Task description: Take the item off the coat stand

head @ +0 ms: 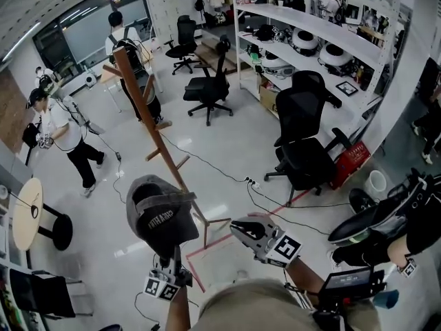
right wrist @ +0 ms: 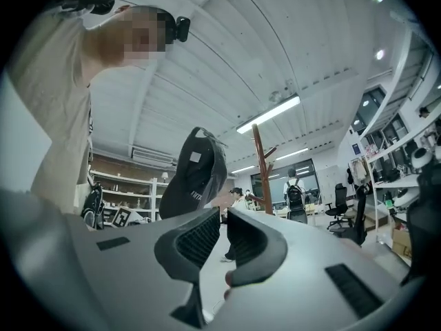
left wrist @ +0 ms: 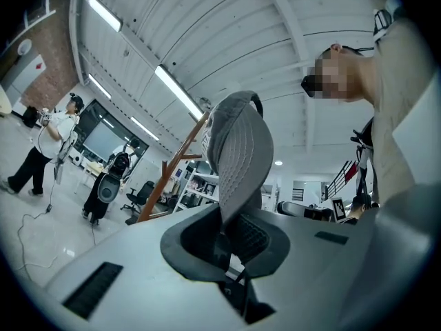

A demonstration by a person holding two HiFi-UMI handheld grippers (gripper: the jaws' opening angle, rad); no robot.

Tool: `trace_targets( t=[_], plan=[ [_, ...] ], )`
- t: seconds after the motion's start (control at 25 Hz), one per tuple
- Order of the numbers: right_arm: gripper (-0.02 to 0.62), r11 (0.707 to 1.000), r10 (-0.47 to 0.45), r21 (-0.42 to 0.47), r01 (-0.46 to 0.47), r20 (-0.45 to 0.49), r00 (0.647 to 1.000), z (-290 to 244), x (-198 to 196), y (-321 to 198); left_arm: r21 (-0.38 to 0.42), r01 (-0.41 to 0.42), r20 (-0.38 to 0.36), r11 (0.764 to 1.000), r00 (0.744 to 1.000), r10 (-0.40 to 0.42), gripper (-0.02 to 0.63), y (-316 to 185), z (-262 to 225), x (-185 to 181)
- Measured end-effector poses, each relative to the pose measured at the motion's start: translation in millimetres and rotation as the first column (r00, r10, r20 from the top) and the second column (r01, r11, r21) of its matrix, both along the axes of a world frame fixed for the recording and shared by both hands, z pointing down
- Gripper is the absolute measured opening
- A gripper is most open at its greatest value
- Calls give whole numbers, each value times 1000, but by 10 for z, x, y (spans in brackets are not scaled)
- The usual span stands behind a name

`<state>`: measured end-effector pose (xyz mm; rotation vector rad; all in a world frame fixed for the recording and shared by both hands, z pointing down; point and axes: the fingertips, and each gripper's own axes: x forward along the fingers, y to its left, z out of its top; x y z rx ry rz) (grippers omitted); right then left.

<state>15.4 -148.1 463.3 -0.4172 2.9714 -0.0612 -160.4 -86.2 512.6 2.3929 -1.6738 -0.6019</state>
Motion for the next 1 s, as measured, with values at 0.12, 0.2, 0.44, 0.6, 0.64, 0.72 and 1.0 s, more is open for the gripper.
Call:
trace_targets(
  t=[0.12, 0.2, 0.44, 0.6, 0.64, 0.72, 1.0],
  plan=[
    [35, 999, 19, -33, -20, -34, 999, 141, 20, 60, -11, -28, -7, 1000, 1000, 28, 32, 36, 56, 26],
    [35, 998, 32, -47, -35, -70, 997, 183, -10, 99, -18, -47, -1, 999, 999, 47, 32, 86, 70, 22],
    [35, 997, 58, -51, -62, -78, 995, 96, -290, 273, -34, -95, -7, 995, 995, 95, 34, 326, 112, -141],
    [35, 998, 50, -41, -52, -58, 997, 35, -451, 520, -37, -103, -6, 994, 995, 103, 34, 533, 132, -352],
    [35, 998, 53, -39, -55, -52, 997, 23, -480, 578, -34, -105, -4, 994, 994, 105, 34, 582, 118, -409],
    [35, 997, 69, -35, -70, -44, 997, 9, -523, 680, -25, -110, 4, 994, 994, 110, 34, 678, 77, -515],
    [35, 992, 121, -37, -123, -42, 992, -12, -673, 1083, -23, -130, 0, 991, 991, 130, 34, 1043, 83, -754]
  ],
)
